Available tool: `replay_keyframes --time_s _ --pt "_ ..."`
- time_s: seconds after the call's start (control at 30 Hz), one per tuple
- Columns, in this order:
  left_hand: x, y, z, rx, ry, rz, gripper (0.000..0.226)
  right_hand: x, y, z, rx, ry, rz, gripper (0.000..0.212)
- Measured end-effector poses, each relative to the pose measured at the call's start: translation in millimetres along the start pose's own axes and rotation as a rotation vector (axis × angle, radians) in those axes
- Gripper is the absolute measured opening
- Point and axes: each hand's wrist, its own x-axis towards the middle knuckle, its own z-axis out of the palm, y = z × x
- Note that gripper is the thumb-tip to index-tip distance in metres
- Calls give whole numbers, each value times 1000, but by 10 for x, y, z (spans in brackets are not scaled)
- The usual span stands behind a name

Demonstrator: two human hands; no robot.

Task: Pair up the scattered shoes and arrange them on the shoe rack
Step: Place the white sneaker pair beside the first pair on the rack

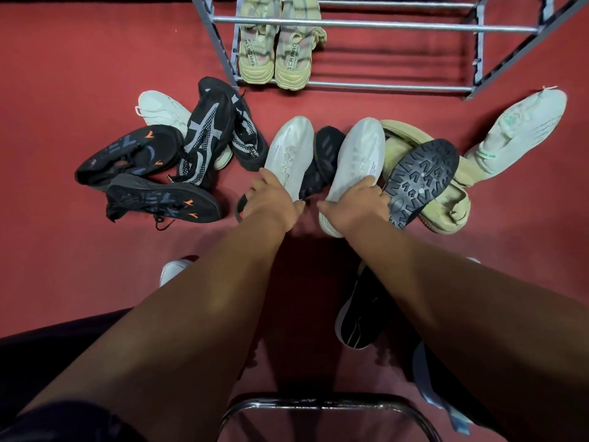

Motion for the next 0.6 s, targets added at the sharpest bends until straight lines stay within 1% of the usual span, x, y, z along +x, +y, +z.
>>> replay_keyframes --time_s 0.07,0.17,0.2,0.3,0.33,0.4,0.5,0.57,0.6 --pt "16 14 -3 2 -4 -5 126 70 -13 -38 -19 -14 -6 122" --pt "47 22 -33 -9 -13 -13 132 42 25 -48 30 51 -39 110" --pt "57 22 -52 -38 -8 -21 127 11 33 -52 57 69 -45 107" --pt "70 27 -166 -204 46 -29 92 -57 51 -106 148 92 -59 107" --pt "59 37 -223 -257 64 -24 86 -69 47 -139 177 98 -71 108" --pt "20 77 -325 -320 108 -5 83 -69 24 -219 227 122 -90 109" --pt "-65 161 -401 -387 198 32 78 21 8 -359 258 150 -87 101" --pt "-100 217 -395 -418 247 56 76 109 62 -434 177 142 -108 96" --pt "-108 250 -380 -426 260 65 76 143 102 -453 97 138 -132 94"
